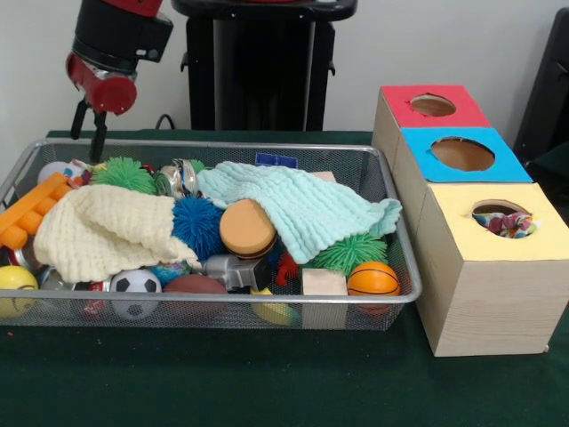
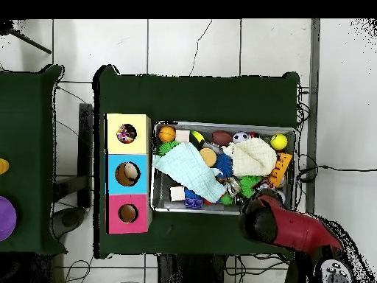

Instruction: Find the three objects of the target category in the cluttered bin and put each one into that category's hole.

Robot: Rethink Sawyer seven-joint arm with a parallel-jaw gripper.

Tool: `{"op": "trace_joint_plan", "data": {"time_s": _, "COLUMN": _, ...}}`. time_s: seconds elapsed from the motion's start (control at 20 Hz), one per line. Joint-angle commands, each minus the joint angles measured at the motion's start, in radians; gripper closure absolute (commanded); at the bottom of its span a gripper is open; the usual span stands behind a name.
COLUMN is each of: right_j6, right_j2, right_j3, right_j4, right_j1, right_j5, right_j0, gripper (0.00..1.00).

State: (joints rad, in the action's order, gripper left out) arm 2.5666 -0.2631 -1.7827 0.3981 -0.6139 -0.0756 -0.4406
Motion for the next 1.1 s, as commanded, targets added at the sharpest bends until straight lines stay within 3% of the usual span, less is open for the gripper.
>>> {"op": "trace_joint_plan", "data": {"time_s": 0.05, "right_j6": -0.138, "right_j2": 0.109, "right_j3": -0.004, "right_j4": 0.01, "right_j1": -0.043, "right_j5": -0.27, "right_j0": -0.059, "gripper": 0.0}}
{"op": "trace_joint_plan", "data": {"time_s": 0.25, "right_j6": -0.138, "right_j2": 0.139, "right_j3": -0.007, "right_j4": 0.023, "right_j1": -0.041, "right_j5": -0.267, "right_j0": -0.087, "gripper": 0.0}}
{"op": "trace_joint_plan", "data": {"time_s": 0.65, "right_j6": -0.073, "right_j2": 0.122, "right_j3": -0.005, "right_j4": 0.03, "right_j1": -0.017, "right_j5": -0.267, "right_j0": -0.08, "gripper": 0.0}}
{"op": "trace_joint_plan", "data": {"time_s": 1.1, "right_j6": -0.001, "right_j2": 0.113, "right_j3": 0.008, "right_j4": 0.048, "right_j1": 0.105, "right_j5": -0.107, "right_j0": -0.077, "gripper": 0.0}}
